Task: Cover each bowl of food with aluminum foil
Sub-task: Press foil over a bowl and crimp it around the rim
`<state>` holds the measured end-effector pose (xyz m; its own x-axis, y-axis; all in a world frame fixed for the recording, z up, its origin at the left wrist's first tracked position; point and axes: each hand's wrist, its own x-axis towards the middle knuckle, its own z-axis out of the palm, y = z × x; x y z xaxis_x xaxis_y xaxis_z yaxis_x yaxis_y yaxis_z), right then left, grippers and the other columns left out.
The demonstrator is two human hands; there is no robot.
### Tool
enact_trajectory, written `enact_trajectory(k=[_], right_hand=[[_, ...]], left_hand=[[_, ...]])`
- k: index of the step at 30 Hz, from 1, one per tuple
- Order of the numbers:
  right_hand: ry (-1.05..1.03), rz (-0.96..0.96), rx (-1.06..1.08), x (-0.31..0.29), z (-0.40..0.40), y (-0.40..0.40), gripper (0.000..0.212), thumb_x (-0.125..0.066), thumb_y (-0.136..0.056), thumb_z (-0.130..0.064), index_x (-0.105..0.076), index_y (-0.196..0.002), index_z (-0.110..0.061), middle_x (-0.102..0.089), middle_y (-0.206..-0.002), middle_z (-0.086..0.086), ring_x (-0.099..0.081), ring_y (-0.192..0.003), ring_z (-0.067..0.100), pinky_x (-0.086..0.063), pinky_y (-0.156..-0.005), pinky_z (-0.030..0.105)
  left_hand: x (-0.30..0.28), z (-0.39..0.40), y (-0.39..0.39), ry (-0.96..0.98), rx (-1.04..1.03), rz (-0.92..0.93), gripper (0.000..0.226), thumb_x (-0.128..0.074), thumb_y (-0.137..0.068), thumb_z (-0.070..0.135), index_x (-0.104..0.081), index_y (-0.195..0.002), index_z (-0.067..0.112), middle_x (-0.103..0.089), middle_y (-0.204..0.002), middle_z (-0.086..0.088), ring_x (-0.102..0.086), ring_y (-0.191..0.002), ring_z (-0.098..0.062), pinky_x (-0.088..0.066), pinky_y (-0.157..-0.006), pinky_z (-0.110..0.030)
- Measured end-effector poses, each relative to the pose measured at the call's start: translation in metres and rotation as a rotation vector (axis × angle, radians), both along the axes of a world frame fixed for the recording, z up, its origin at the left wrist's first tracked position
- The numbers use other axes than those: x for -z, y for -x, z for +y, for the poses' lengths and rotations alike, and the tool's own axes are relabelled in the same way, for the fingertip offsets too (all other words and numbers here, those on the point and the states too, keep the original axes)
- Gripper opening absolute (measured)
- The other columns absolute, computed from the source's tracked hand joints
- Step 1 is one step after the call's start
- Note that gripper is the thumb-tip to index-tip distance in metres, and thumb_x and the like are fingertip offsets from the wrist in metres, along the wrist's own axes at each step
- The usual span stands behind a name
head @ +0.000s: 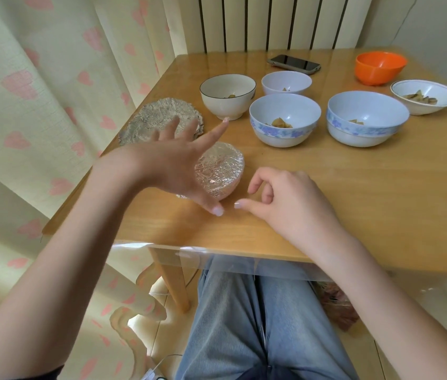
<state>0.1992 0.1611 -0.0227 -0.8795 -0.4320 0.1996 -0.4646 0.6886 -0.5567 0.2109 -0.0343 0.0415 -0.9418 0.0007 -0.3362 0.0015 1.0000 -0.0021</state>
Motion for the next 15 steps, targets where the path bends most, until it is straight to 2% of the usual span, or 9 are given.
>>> enact_trajectory(k=[3, 6, 9, 12, 15], right_hand=[[-0.014, 0.035, 0.074, 0.004, -0.016, -0.008, 0.044, -0.065, -0.071, -0.068, -0.061, -0.086, -0.027, -0.062, -0.073, -0.007, -0.061, -0.076, 0.016, -0.049, -0.063, 0.031], [0.004, 0.047, 0.104, 0.004, -0.026, -0.011, 0.046, -0.062, -0.071, -0.07, -0.062, -0.086, -0.027, -0.065, -0.077, -0.007, -0.062, -0.079, 0.018, -0.048, -0.063, 0.03], [0.006, 0.057, 0.1, 0.003, -0.03, -0.01, 0.045, -0.062, -0.074, -0.068, -0.062, -0.08, -0.024, -0.064, -0.073, -0.007, -0.061, -0.074, 0.016, -0.047, -0.06, 0.029], [0.007, 0.062, 0.089, 0.003, -0.031, -0.007, 0.044, -0.064, -0.074, -0.066, -0.06, -0.073, -0.022, -0.063, -0.067, -0.006, -0.06, -0.069, 0.015, -0.043, -0.056, 0.027], [0.059, 0.04, 0.067, 0.004, -0.031, -0.002, 0.041, -0.068, -0.072, -0.062, -0.057, -0.064, -0.023, -0.059, -0.059, -0.006, -0.058, -0.063, 0.017, -0.042, -0.056, 0.029]], left_hand=[[0.003, -0.016, 0.011, -0.087, 0.174, -0.044, 0.147, -0.086, -0.045, 0.062, 0.026, -0.139, 0.058, 0.016, -0.161, 0.017, 0.02, -0.148, -0.013, -0.005, -0.121, -0.05], [0.013, -0.015, 0.019, -0.174, 0.244, -0.041, 0.141, -0.089, -0.052, 0.052, 0.015, -0.147, 0.052, 0.005, -0.16, 0.018, -0.001, -0.148, -0.008, -0.009, -0.119, -0.033], [0.021, -0.014, 0.021, -0.179, 0.279, 0.035, 0.131, -0.088, -0.056, 0.053, 0.002, -0.151, 0.049, -0.004, -0.158, 0.015, -0.006, -0.146, -0.009, -0.011, -0.119, -0.033], [0.024, -0.016, 0.021, -0.187, 0.284, 0.068, 0.124, -0.087, -0.06, 0.051, -0.004, -0.152, 0.046, -0.006, -0.157, 0.014, -0.005, -0.146, -0.008, -0.01, -0.117, -0.03], [0.028, -0.016, 0.021, -0.204, 0.309, 0.094, 0.121, -0.087, -0.061, 0.05, -0.008, -0.152, 0.044, -0.011, -0.155, 0.013, -0.009, -0.145, -0.009, -0.014, -0.119, -0.033]])
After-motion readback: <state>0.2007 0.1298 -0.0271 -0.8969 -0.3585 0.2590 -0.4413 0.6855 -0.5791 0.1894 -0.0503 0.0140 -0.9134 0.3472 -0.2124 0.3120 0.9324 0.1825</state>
